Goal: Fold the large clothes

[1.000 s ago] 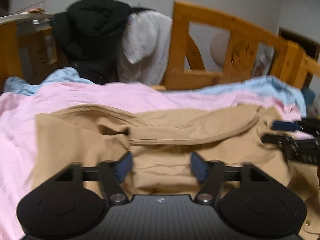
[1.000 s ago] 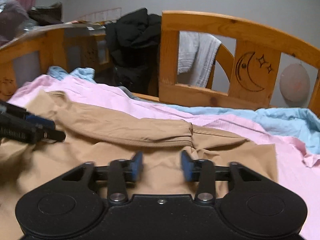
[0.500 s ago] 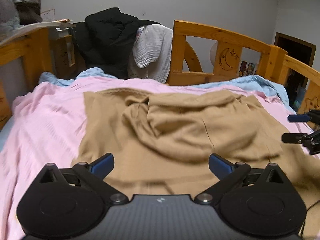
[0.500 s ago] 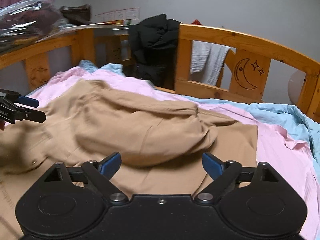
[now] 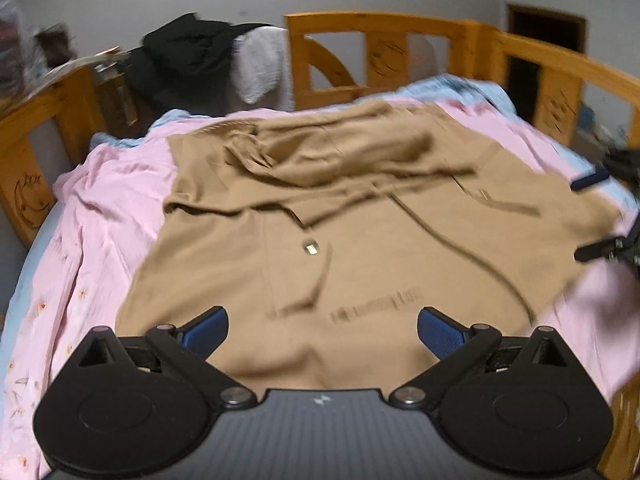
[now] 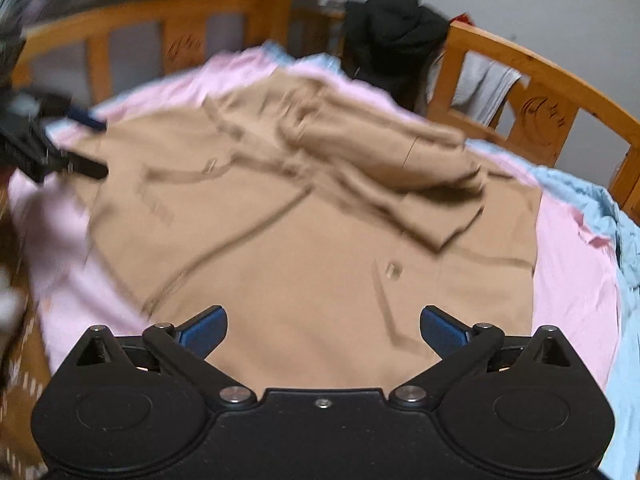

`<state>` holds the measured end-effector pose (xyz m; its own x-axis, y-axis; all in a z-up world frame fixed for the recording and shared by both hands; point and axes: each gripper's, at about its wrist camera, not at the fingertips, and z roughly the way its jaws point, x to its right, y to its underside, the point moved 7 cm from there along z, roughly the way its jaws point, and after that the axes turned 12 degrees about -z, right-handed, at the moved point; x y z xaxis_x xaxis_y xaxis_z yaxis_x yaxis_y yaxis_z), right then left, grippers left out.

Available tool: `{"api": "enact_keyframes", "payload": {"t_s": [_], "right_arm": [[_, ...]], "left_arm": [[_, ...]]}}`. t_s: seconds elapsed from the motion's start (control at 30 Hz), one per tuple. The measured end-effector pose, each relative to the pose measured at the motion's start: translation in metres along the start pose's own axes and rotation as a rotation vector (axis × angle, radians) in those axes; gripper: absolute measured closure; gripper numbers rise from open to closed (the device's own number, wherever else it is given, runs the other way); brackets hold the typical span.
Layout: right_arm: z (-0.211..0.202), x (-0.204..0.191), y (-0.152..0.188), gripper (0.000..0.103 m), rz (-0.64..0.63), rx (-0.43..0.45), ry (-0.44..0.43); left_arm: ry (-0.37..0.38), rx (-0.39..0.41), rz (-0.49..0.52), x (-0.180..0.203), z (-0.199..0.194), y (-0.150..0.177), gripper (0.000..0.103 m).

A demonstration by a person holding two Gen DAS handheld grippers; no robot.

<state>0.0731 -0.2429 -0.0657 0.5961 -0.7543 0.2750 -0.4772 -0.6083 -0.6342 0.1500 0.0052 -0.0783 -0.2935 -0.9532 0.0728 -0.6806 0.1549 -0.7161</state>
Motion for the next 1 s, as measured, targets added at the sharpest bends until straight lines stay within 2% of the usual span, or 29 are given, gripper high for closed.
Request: {"api": "enact_keyframes", "payload": {"t_s": [0.2, 0.3, 0.4, 0.53, 0.57, 0.67, 0.87, 0.97, 1.0], "right_arm": [[0.009, -0.027, 0.029, 0.001, -0.076, -0.133, 0.022], [0.018, -0.030, 0.030, 0.001, -0.095, -0.139, 0.038], [0.031, -0.034, 0.031, 0.001, -0.131, -0.146, 0.056], [0.034, -0.037, 0.024, 0.001, -0.148, -0.084, 0.127], [0.035, -0.035, 0.023, 0.004, -0.144, -0.072, 0.137], [0.029, -0.037, 0.017, 0.027, -0.134, -0.020, 0.106], [0.020, -0.042, 0.012, 0.040, -0.191, 0.004, 0.119], [0.011, -0.040, 0.006, 0.063, -0.167, 0.038, 0.099], [0.005, -0.036, 0.003, 0.066, -0.149, 0.054, 0.108]], "left_arm": [[-0.002, -0.048, 0.132, 0.012, 0.000, 0.035, 0.001], [-0.032, -0.050, 0.161, 0.012, 0.004, 0.041, 0.001], [-0.045, -0.048, 0.148, 0.005, 0.006, 0.039, 0.001], [-0.043, -0.044, 0.136, -0.001, 0.006, 0.036, 0.001], [-0.043, -0.043, 0.140, -0.001, 0.005, 0.036, 0.001], [-0.027, -0.040, 0.155, 0.001, 0.003, 0.034, 0.001], [0.027, -0.024, 0.181, 0.020, -0.001, 0.031, 0.001], [0.043, -0.019, 0.208, 0.031, 0.002, 0.028, 0.001], [0.048, -0.018, 0.219, 0.034, 0.004, 0.027, 0.001]]}}
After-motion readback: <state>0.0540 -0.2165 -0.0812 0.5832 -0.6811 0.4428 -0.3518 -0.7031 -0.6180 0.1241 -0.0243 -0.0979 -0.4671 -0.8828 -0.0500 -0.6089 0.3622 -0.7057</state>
